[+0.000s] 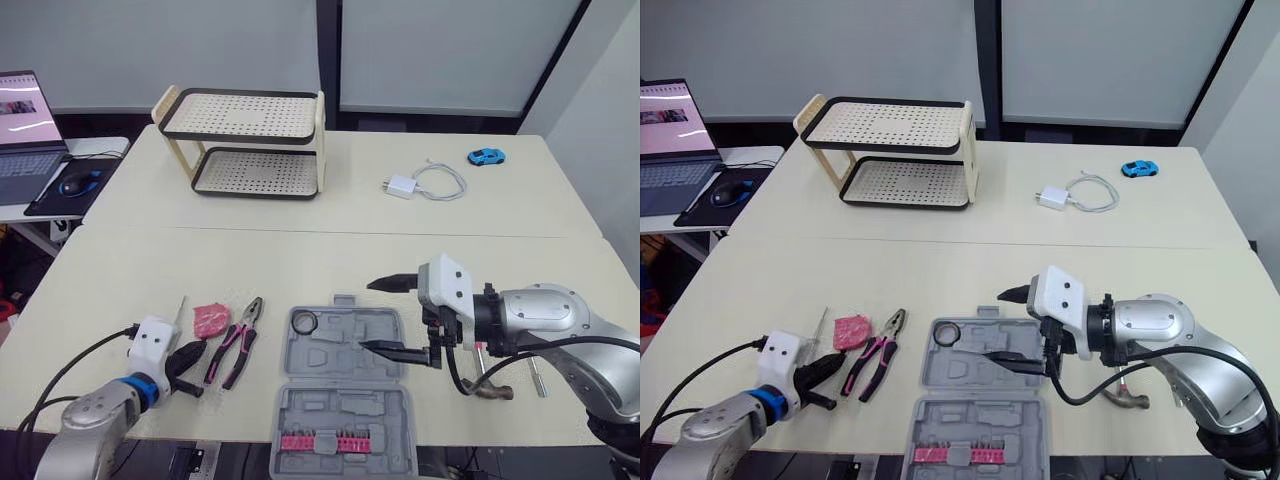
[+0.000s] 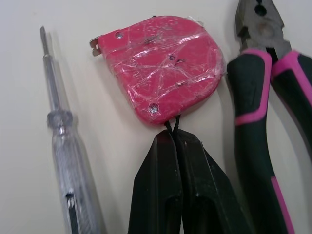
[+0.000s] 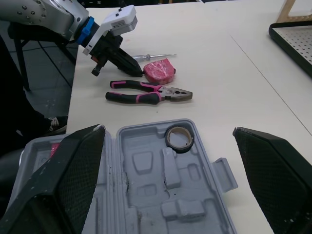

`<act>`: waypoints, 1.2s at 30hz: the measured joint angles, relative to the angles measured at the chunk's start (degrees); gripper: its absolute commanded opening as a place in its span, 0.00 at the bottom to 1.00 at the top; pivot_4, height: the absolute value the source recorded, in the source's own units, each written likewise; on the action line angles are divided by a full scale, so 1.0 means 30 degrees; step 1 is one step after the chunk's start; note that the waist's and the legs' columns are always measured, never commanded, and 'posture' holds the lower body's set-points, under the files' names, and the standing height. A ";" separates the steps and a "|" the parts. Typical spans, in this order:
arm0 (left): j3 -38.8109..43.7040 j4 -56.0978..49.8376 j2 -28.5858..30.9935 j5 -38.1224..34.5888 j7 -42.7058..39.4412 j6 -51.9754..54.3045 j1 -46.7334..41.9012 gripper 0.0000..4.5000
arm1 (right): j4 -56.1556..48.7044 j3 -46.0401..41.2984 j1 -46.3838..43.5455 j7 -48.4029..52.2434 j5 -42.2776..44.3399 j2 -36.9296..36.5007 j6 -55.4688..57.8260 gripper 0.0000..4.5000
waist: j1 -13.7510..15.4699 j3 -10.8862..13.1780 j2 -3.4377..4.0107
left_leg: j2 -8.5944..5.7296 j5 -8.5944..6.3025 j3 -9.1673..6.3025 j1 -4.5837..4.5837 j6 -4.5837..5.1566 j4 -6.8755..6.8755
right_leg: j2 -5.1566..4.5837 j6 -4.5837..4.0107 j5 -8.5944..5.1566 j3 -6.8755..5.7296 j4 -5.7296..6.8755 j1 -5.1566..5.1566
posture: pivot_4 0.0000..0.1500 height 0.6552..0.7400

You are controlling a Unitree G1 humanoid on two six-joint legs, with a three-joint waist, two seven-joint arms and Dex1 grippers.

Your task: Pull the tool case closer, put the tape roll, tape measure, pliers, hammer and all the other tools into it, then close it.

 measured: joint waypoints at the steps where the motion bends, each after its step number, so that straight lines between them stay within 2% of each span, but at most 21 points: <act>1: 0.0160 -0.0015 0.0079 -0.0011 -0.0112 -0.0114 0.0289 0.00 | -0.0007 0.0000 0.0017 -0.0002 0.0010 -0.0075 0.0042 1.00 | -0.0023 0.0000 0.0001 | 0.0000 0.0000 0.0003 0.0002 0.0000 -0.0002 | 0.0000 0.0000 -0.0001 0.0001 0.0000 -0.0001 | 1.00 0.94; 14: 0.1957 -0.0967 0.0654 -0.0415 -0.1700 -0.1110 0.4436 0.00 | -0.0730 0.0631 -0.1364 0.0484 0.1399 -0.0580 0.1379 1.00 | -0.0289 0.0001 -0.0004 | 0.0011 -0.0003 0.0060 0.0018 0.0001 -0.0018 | 0.0007 -0.0009 -0.0015 0.0069 -0.0007 -0.0031 | 1.00 0.94; 27: 0.2433 -0.2902 0.0665 -0.0617 -0.1728 0.0504 0.6216 0.00 | -0.1454 0.1611 -0.2176 0.0801 0.2257 -0.0577 0.2184 1.00 | -0.0246 0.0008 -0.0016 | 0.0010 -0.0005 0.0064 0.0003 0.0000 -0.0017 | 0.0006 -0.0007 -0.0023 0.0071 -0.0016 -0.0045 | 1.00 0.94; 36: 0.2515 -0.3026 0.0696 -0.0664 -0.2014 0.0477 0.6628 0.00 | -0.1453 0.1881 -0.2348 0.0845 0.2212 -0.0568 0.2138 1.00 | -0.0218 0.0010 -0.0020 | 0.0011 -0.0005 0.0063 0.0000 0.0000 -0.0017 | 0.0007 -0.0011 -0.0028 0.0069 -0.0019 -0.0048 | 1.00 0.94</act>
